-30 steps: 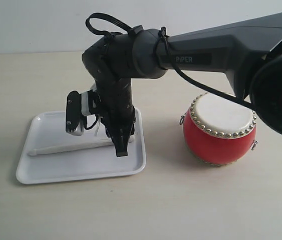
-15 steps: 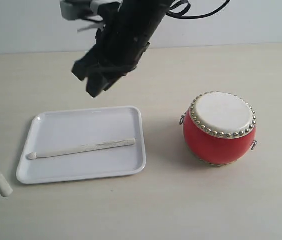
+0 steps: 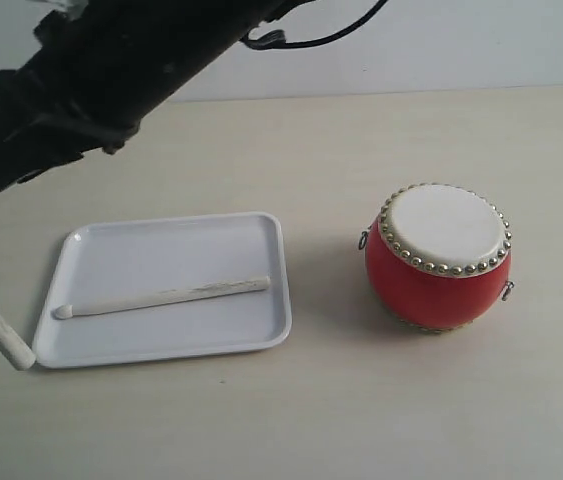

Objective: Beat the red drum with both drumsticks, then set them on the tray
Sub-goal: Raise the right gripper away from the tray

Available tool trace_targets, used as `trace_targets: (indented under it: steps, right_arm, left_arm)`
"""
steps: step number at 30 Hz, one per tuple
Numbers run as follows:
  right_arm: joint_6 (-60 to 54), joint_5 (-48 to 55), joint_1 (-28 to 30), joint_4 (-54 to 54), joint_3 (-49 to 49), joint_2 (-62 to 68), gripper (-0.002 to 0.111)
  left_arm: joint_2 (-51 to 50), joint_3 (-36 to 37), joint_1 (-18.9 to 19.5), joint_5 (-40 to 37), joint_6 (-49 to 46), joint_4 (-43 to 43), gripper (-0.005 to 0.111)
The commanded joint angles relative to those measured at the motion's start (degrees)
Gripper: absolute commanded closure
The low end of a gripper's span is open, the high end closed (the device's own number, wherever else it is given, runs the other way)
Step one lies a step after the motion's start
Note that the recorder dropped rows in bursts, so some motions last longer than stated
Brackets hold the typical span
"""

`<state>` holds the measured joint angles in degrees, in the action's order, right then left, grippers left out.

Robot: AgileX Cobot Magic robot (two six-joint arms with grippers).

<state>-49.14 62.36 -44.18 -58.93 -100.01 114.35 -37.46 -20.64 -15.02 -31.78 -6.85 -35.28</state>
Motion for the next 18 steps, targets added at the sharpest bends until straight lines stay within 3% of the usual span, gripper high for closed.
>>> trace_targets:
  steps: [1,8,18]
  right_arm:
    - [-3.69,-3.96,-2.92,-0.71,-0.33,0.49,0.057]
    - [-5.90,-11.35,-6.25,-0.71,-0.33,0.49,0.053]
    - [-5.80,-11.88,-7.81,-3.26,-0.33,2.42,0.053]
  left_arm:
    - [0.05,0.10,-0.34,-0.16,-0.78,-0.53,0.107]
    - [0.05,0.10,-0.34,-0.96,-2.52,-1.46,0.107]
    - [0.05,0.10,-0.34,-1.23,-5.38,-1.69,0.107]
